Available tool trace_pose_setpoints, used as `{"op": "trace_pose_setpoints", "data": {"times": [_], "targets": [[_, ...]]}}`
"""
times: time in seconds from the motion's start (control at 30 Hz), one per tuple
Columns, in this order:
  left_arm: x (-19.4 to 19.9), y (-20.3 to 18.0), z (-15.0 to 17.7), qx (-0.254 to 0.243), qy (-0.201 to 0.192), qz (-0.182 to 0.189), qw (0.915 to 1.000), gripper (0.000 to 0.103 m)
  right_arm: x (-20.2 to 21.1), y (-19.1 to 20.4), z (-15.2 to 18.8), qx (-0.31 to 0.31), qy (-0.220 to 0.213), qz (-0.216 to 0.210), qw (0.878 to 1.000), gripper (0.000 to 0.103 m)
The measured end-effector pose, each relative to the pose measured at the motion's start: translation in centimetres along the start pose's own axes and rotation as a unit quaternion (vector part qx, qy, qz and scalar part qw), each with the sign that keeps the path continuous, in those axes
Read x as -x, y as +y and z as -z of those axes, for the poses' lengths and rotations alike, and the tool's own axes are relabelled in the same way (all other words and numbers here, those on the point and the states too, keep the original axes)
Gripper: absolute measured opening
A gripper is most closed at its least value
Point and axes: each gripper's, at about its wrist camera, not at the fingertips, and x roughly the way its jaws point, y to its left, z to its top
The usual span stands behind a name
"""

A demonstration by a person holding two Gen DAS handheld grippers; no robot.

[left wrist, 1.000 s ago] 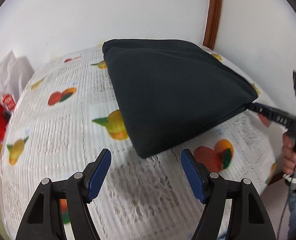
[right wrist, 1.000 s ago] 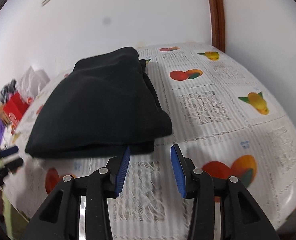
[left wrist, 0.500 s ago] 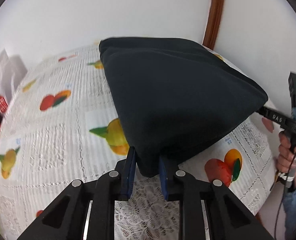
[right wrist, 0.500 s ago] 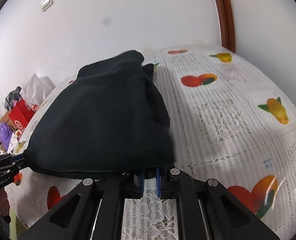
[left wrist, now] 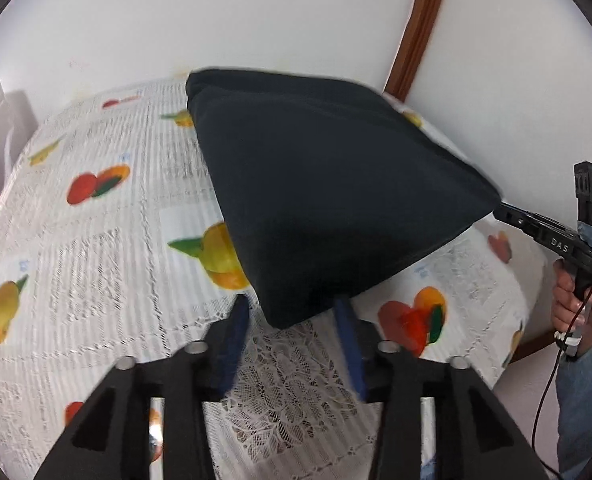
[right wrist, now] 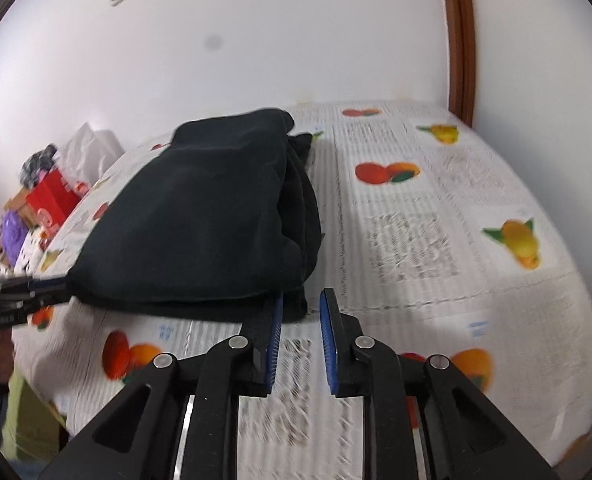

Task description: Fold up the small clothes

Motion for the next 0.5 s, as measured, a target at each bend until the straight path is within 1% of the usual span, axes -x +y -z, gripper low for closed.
{"op": "trace_pose_setpoints", "data": {"times": [0.03, 0.07, 0.1, 0.13, 0.2, 0.27, 0.37, 0.43, 0.47, 0.5], "targets": [[0.6, -0.1, -0.2, -0.006, -0.009, -0.002, 0.9999, 0.051, 0.8, 0.0, -0.3, 0.008, -0.008, -0.005, 1.0, 0.025], [0.9, -0.2, -0.4, -0.011, -0.015, -0.005, 0.9998, 0.052, 1.4, 0.0, -0.5, 0.013, -0.017, -0.009, 1.0, 0.028], [1.1, -0.3, -0.8, -0.014, -0.02, -0.008, 0.9997, 0.053, 1.8, 0.0, -0.9, 0.013, -0.024, -0.013, 1.0, 0.034], [1.1, -0.2, -1.1, -0.014, -0.023, -0.01, 0.9996, 0.055, 2.0, 0.1, -1.6, 0.01, -0.033, -0.022, 0.999, 0.036], [0.7, 0.0, -1.8, -0.011, -0.024, -0.016, 0.9995, 0.055, 1.4, 0.5, -2.6, 0.004, -0.036, -0.032, 0.999, 0.036], [-0.1, 0.3, -2.7, -0.002, -0.021, -0.02, 0.9996, 0.055, -0.1, 1.2, -3.9, -0.004, -0.04, -0.038, 0.998, 0.036], [-1.2, 0.6, -3.9, 0.01, -0.016, -0.025, 0.9995, 0.055, -3.8, 1.7, -5.6, -0.034, -0.024, -0.03, 0.999, 0.036], [-2.0, 0.7, -4.4, 0.012, -0.011, -0.033, 0.9993, 0.055, -6.5, 1.3, -6.6, -0.071, -0.011, -0.026, 0.997, 0.036], [-2.4, 0.8, -4.5, 0.015, -0.008, -0.037, 0.9992, 0.055, -8.0, 0.8, -6.9, -0.099, 0.002, -0.022, 0.995, 0.035], [-2.6, 1.0, -4.5, 0.016, -0.006, -0.039, 0.9991, 0.055, -8.8, 0.6, -7.0, -0.115, 0.007, -0.027, 0.993, 0.028]]}}
